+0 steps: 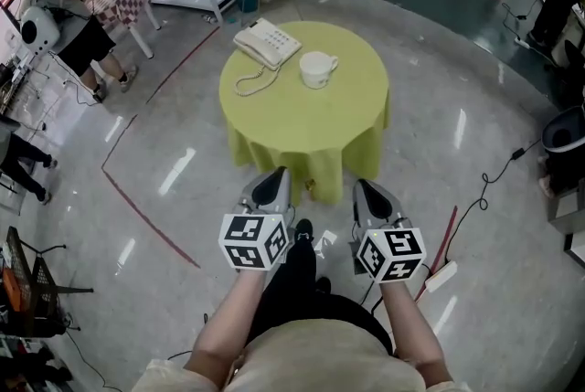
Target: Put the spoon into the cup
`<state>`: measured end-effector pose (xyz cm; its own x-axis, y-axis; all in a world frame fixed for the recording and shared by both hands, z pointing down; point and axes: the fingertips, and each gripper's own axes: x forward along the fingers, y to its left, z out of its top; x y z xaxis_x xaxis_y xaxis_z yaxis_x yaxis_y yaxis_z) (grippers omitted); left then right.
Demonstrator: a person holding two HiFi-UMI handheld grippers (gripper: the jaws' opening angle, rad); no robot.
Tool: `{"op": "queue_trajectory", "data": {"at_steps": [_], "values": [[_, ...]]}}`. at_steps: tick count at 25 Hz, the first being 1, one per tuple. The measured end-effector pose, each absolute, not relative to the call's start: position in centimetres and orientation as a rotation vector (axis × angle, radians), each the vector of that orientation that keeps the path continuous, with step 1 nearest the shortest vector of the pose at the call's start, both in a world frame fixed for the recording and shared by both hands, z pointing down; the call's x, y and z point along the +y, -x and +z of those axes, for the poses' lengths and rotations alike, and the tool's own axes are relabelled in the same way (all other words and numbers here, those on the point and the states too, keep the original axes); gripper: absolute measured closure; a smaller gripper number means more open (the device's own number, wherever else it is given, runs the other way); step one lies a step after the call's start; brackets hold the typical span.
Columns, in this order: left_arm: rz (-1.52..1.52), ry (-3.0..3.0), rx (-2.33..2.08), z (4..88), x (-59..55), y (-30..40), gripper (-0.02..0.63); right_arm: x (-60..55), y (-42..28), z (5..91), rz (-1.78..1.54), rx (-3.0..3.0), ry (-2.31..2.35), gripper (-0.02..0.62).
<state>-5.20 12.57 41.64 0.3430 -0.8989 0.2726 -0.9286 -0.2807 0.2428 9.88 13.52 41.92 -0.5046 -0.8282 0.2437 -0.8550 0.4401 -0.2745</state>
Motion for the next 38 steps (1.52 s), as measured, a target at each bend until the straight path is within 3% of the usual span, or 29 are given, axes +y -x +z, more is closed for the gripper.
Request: {"op": "queue_trajectory", "data": {"at_steps": [38], "values": [[0.15,-2.277,-1.462,44.4,-11.7,8.9,0.601,-8.5,-5.8,45.2,0.651,-2.461,-1.647,0.594]]}}
